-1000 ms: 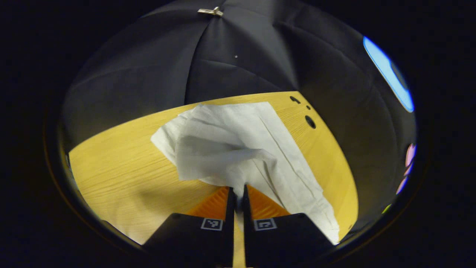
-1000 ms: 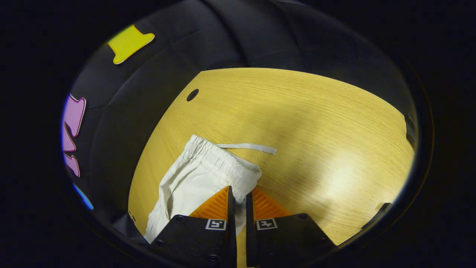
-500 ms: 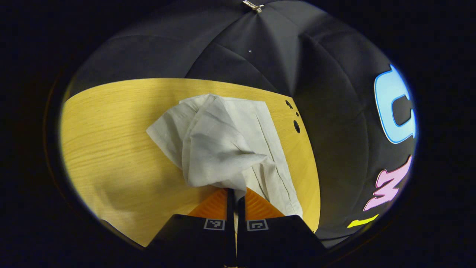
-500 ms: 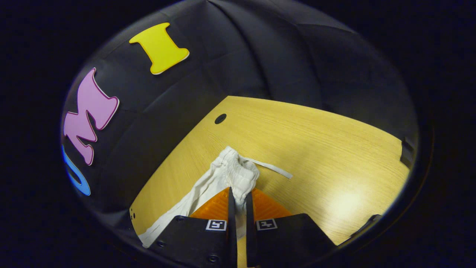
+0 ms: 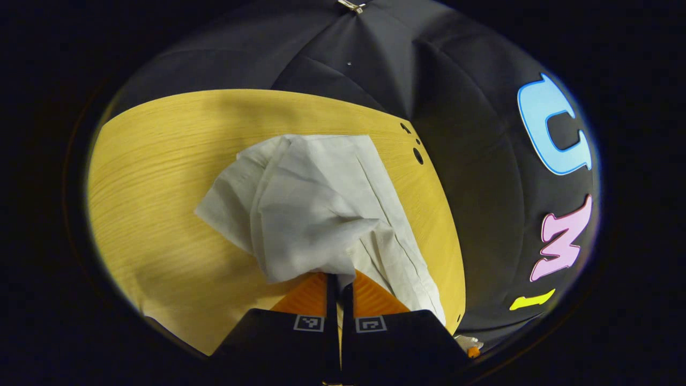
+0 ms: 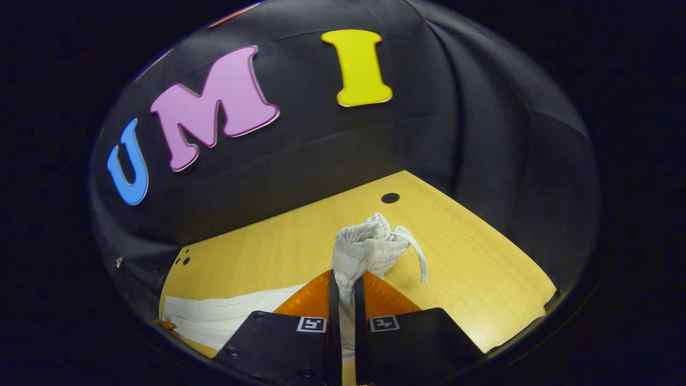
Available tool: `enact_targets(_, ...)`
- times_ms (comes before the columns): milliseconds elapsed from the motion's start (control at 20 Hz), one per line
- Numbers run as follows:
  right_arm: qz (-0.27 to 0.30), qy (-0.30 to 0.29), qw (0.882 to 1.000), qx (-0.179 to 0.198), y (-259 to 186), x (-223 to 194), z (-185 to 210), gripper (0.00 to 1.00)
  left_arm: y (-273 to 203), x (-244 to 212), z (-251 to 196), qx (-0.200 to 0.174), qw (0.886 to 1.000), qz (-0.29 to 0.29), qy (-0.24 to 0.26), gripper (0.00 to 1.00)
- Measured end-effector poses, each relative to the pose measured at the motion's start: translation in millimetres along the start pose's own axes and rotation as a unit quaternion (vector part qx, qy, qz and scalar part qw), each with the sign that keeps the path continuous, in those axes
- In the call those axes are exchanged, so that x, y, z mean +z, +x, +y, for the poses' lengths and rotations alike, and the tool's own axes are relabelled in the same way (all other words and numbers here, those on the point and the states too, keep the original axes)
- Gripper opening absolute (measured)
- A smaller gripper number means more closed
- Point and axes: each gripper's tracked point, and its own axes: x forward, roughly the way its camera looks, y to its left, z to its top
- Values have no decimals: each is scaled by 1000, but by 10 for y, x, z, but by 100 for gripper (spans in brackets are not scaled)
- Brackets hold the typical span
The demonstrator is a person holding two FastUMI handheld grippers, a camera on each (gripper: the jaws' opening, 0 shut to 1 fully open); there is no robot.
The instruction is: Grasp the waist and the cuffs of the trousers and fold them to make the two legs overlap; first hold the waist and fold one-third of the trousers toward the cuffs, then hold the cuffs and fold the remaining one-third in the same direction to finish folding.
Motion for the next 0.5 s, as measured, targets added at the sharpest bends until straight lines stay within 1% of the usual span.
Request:
enact_targets(50, 1, -18, 1000, 15, 25, -10, 142, 14, -3, 10, 1, 0, 1000, 1, 1, 7)
enact_targets(150, 4, -48, 998, 41, 59, -97, 234, 14, -8, 9, 3, 1, 1000, 2, 5, 7)
enact_targets(250, 12, -85, 994, 72, 62, -198, 457, 14, -13, 13, -1, 0, 1000, -1, 10, 7)
enact_targets(400, 27, -135, 984, 116, 166, -458, 815, 14, -13, 8, -3, -1, 1000, -1, 9, 7)
enact_targets(500, 42, -164, 975, 143, 182, -526, 851, 14, -12, 6, 0, 0, 1000, -1, 12, 7)
